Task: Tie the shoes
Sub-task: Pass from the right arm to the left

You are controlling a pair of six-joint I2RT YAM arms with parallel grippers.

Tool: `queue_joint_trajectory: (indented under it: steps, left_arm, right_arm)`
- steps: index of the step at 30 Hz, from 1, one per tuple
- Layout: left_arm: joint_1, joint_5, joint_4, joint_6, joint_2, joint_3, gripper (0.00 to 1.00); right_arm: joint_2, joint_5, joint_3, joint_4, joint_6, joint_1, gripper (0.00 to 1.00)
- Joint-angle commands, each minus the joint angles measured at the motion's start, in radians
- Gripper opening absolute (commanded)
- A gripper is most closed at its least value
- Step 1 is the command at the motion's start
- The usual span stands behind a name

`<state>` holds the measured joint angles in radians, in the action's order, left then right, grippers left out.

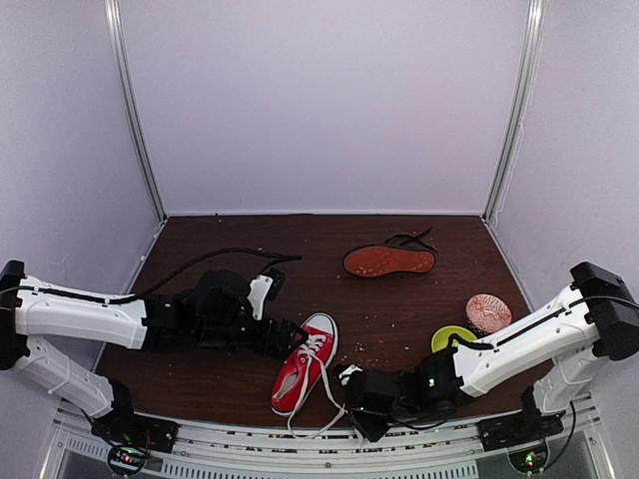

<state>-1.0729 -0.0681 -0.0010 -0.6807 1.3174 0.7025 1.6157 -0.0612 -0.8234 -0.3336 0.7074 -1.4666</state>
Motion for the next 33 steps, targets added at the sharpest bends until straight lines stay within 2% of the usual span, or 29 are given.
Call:
queue_joint_trajectory:
  steps: [1,3,6,10,13,17,21,27,33]
  left_arm:
    - [0.009,-0.019,0.034,-0.007,-0.027,-0.01,0.85]
    - [0.011,-0.022,0.032,-0.008,-0.031,-0.012,0.85]
    - [0.016,-0.032,0.017,-0.009,-0.045,-0.013,0.85]
    - [0.03,-0.057,-0.022,-0.005,-0.094,-0.029,0.85]
    - [0.052,-0.061,-0.038,0.006,-0.132,-0.05,0.86]
    - [0.084,-0.024,-0.034,0.054,-0.169,-0.06,0.87]
    - [0.096,0.047,-0.016,0.142,-0.173,-0.035,0.87]
    - [0.111,0.151,0.048,0.252,-0.134,-0.013,0.87]
    - [0.116,0.189,0.147,0.287,-0.024,-0.003,0.87]
  right_arm:
    - [0.046,-0.058,-0.052,-0.017,0.0,-0.021,0.35]
    - [0.081,-0.08,-0.076,-0.036,0.004,-0.028,0.29]
    - [0.105,-0.13,-0.101,-0.089,0.054,-0.031,0.13]
    - [0.049,-0.237,-0.061,-0.153,0.087,-0.004,0.0]
    - [-0.024,-0.281,-0.018,-0.176,0.032,0.086,0.0]
    - [-0.093,-0.282,-0.007,-0.128,-0.107,0.276,0.0]
    - [-0.096,-0.244,-0.092,-0.055,-0.258,0.402,0.0]
    - [-0.092,-0.21,-0.317,-0.069,-0.365,0.425,0.0]
    - [-0.091,-0.097,-0.373,0.012,-0.331,0.43,0.0]
